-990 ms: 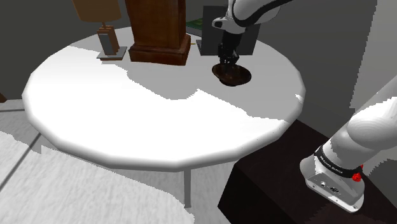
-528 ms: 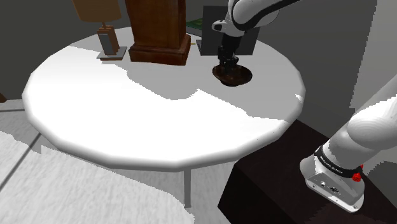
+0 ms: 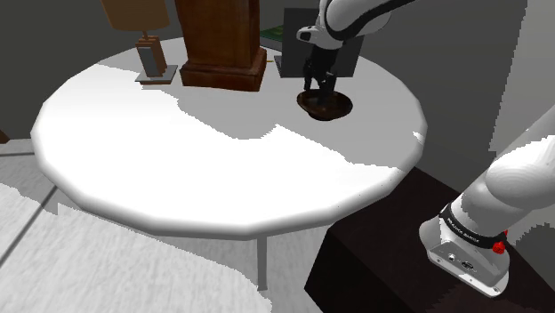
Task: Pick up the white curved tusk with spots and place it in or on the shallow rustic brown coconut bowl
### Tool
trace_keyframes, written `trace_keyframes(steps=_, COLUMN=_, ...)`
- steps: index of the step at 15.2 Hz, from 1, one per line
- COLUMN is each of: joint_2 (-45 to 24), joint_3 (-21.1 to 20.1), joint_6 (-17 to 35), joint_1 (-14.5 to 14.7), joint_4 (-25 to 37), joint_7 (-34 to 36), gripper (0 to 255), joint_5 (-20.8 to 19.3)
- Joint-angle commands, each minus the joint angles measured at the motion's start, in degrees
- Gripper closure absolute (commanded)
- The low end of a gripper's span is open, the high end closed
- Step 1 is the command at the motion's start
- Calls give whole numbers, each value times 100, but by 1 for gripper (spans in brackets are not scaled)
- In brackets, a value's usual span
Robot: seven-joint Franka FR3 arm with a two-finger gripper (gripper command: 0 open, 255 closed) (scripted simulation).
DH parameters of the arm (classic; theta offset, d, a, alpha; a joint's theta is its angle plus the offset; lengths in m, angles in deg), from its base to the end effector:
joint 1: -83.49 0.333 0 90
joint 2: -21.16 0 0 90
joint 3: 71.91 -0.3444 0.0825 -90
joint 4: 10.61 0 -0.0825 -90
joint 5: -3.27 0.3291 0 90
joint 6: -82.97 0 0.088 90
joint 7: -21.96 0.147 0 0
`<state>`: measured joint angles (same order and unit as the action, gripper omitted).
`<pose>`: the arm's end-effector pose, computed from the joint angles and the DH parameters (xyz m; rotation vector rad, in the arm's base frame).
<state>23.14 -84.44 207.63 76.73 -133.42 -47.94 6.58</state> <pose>0.4902 0.0544 0.4411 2.5088 1.8865 0.1222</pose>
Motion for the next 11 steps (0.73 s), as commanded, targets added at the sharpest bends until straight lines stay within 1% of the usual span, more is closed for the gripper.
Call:
trace_keyframes(steps=1, joint_2=115, joint_3=14, joint_6=-298, joint_1=-11, joint_4=183, joint_7=-22, gripper=0, joint_5=19)
trace_keyframes(steps=3, joint_2=246, joint_3=30, joint_6=-633, joint_1=-21, joint_4=389, joint_7=-39, gripper=0, joint_5=40)
trace_keyframes(steps=11, joint_2=246, joint_3=30, joint_6=-633, joint_1=-21, joint_4=389, joint_7=-39, gripper=0, joint_5=40)
